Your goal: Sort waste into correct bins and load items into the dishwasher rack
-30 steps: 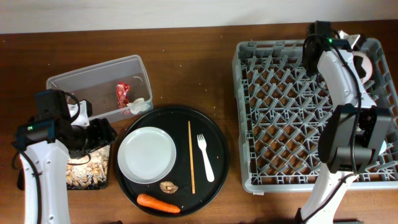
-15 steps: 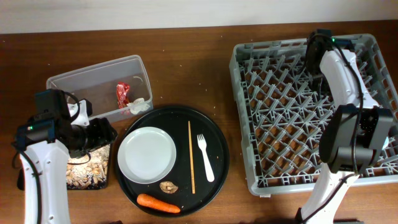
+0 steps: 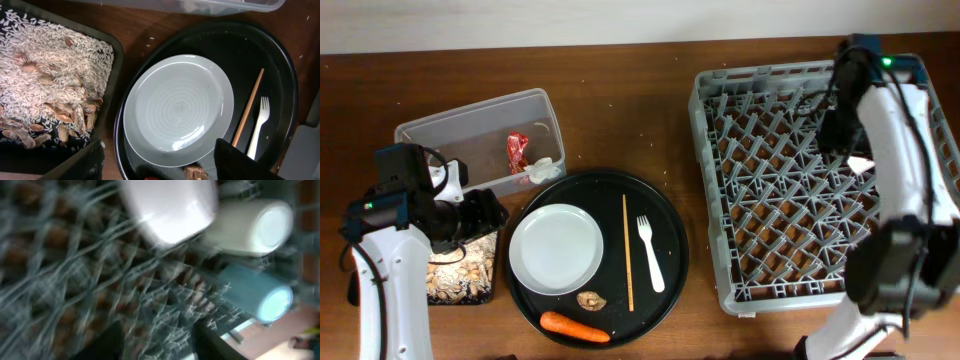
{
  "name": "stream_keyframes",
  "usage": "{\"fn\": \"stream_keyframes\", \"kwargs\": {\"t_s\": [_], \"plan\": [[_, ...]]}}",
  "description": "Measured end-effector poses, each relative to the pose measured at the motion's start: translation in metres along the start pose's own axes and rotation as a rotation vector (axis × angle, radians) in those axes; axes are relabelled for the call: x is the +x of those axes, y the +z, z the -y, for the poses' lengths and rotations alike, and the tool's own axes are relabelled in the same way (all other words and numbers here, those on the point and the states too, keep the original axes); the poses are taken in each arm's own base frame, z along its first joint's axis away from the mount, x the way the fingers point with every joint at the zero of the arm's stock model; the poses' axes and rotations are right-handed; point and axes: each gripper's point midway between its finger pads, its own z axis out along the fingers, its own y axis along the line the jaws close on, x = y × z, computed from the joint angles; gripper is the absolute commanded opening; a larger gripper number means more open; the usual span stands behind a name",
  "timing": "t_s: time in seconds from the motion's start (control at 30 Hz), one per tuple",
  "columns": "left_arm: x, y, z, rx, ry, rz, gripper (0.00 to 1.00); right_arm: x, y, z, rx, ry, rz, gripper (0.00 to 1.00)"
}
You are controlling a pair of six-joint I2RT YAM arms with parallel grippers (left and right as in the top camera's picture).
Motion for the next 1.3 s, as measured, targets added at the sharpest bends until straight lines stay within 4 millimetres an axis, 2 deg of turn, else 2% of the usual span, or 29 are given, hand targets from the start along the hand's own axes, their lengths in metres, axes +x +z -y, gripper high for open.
{"fn": "stream_keyframes", "kwargs": {"t_s": [0.13, 0.23, 0.5, 0.73, 0.9, 1.03, 1.17, 1.2, 1.3], "plan": [[0.0, 0.0, 0.0, 0.0, 0.0, 0.0, 0.7, 0.042, -0.022, -0.031, -0.238, -0.141, -0.121, 0.15], [0.0, 0.0, 0.0, 0.0, 0.0, 0.0, 0.7, 0.066, -0.022, -0.053, -0.338, -0.21, -0.208, 0.13], [0.0, 0.0, 0.0, 0.0, 0.0, 0.0, 0.7, 0.145, 0.017, -0.13, -0.384, -0.455, -0.394, 0.11], [0.0, 0.0, 0.0, 0.0, 0.0, 0.0, 0.7, 0.185, 0.031, -0.166, -0.415, -0.551, -0.436, 0.13], [0.0, 0.0, 0.0, 0.0, 0.0, 0.0, 0.7, 0.184, 0.031, -0.19, -0.486, -0.56, -0.39, 0.14], [0.001, 0.0, 0.0, 0.0, -0.001, -0.004, 0.7, 0.186, 0.027, -0.197, -0.529, -0.548, -0.398, 0.16], [0.002, 0.0, 0.0, -0.001, -0.002, -0.007, 0.7, 0.189, 0.025, -0.181, -0.488, -0.514, -0.448, 0.24], [0.002, 0.0, 0.0, -0.001, -0.003, -0.008, 0.7, 0.187, 0.023, -0.178, -0.48, -0.5, -0.452, 0.28], [0.003, 0.0, -0.001, -0.003, -0.003, -0.012, 0.7, 0.163, -0.005, -0.17, -0.472, -0.485, -0.35, 0.45]]}}
